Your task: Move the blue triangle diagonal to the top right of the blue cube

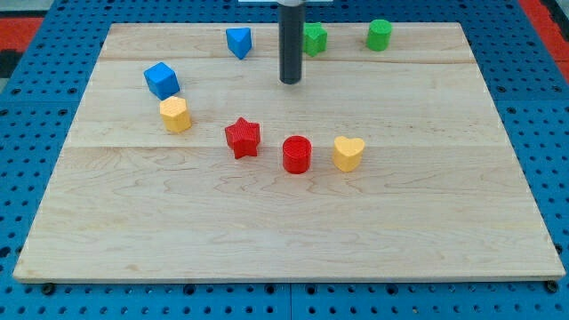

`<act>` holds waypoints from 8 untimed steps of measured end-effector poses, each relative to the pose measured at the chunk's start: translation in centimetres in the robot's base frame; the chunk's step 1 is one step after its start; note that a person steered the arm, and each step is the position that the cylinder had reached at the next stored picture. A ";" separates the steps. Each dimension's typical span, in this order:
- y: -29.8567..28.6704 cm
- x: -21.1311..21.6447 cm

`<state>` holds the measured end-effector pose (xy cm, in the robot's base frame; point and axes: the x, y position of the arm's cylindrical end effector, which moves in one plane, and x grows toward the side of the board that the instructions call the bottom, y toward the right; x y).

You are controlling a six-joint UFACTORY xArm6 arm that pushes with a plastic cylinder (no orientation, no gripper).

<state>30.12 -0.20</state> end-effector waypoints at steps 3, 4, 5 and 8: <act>-3.4 -7.9; -5.4 -8.6; -7.5 -7.7; -12.3 -9.8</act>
<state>20.31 -12.48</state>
